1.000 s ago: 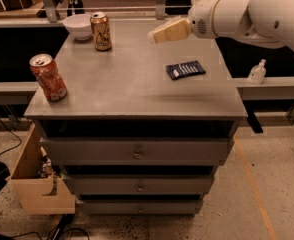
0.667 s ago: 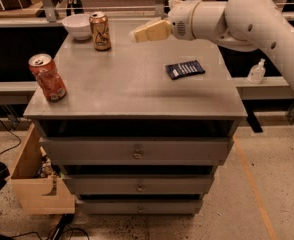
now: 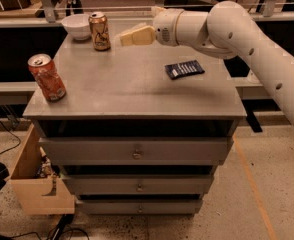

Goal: Move orange can near coke can

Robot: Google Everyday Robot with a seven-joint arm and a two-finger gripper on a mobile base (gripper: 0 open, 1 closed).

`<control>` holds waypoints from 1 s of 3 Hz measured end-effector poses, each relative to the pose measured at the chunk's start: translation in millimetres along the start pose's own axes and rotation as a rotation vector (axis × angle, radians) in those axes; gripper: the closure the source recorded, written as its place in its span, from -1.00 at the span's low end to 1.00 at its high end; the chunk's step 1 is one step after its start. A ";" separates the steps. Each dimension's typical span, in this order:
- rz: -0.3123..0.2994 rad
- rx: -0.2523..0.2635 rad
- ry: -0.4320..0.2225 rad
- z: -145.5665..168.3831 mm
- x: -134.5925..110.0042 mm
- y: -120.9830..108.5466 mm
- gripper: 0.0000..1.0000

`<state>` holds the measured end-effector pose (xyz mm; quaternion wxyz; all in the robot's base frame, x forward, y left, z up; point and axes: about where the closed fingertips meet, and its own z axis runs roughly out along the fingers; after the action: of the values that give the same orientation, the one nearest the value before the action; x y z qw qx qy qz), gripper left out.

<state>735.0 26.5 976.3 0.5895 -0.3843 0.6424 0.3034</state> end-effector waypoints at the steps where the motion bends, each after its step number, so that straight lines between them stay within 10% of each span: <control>1: -0.025 -0.021 0.006 20.1 2.7 3.5 -1.00; 3: -0.018 -0.119 -0.060 105.5 32.7 -30.6 -1.00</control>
Offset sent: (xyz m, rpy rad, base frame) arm 0.0906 0.0719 -0.0394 0.0390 -0.0509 0.1150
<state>816.1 95.1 933.1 0.5873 -0.4152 0.6020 0.3469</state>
